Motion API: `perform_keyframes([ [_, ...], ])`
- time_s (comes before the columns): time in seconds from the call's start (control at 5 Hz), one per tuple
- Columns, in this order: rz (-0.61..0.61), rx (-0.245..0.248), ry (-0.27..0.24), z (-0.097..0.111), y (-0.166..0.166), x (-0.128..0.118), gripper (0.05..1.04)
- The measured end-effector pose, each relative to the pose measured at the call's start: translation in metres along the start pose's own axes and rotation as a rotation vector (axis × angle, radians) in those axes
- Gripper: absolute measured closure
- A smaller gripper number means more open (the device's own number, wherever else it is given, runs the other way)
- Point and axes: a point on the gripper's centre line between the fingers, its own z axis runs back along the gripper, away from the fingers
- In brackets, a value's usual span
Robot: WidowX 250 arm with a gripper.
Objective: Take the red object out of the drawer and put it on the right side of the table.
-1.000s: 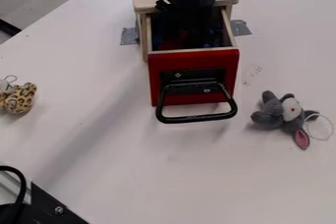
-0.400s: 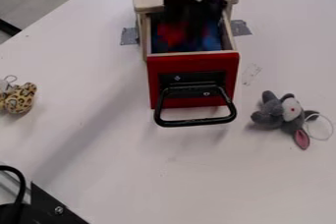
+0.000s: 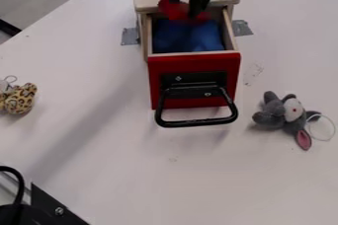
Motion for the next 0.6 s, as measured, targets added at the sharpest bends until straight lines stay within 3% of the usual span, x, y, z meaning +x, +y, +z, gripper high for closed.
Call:
perform_keyframes([
  [0.2, 0.038, 0.005, -0.038, 0.022, 0.015, -0.004, 0.588],
  [0.4, 0.078, 0.031, -0.026, 0.031, 0.03, -0.013, 0.588],
  [0.6, 0.147, 0.088, -0.035, 0.045, 0.057, -0.03, 0.588],
])
